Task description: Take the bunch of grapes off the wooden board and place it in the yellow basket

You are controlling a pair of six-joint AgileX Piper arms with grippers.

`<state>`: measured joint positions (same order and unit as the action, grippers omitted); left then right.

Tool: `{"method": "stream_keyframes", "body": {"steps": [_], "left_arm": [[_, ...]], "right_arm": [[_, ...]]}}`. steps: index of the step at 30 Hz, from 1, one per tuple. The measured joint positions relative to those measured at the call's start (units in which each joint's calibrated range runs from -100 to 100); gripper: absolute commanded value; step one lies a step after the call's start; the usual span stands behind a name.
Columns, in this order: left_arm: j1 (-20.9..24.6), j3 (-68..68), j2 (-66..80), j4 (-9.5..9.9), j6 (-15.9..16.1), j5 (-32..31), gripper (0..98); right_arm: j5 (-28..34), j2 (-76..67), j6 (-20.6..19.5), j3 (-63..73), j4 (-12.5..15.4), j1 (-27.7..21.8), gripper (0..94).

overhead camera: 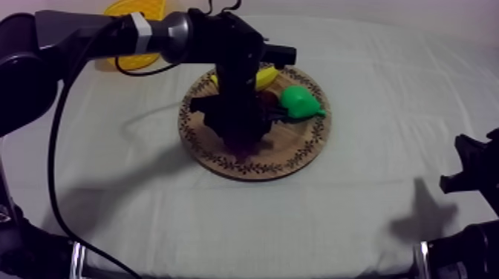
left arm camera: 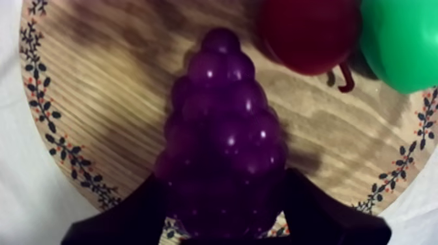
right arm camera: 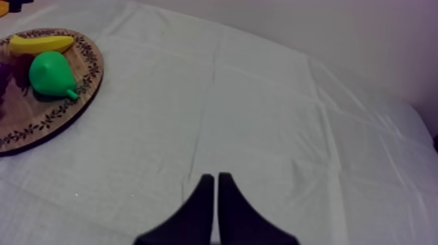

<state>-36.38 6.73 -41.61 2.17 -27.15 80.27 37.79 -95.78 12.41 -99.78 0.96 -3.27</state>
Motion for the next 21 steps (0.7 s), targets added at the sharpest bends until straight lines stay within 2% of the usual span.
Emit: {"method": "stream_keyframes", "body": {"steps": [8,21], "left_arm": [[-0.2,-4.8,4.6,-0.27,-0.6,-2.6,43.4],[-0.7,-15.7,22.5,0.75,-2.0,-1.1,43.6]], "right_arm": [[0.0,0.0,-0.2,0.0,0.0,0.0,0.3],[0.0,0.0,0.1,0.0,0.0,0.0,0.3]]}}
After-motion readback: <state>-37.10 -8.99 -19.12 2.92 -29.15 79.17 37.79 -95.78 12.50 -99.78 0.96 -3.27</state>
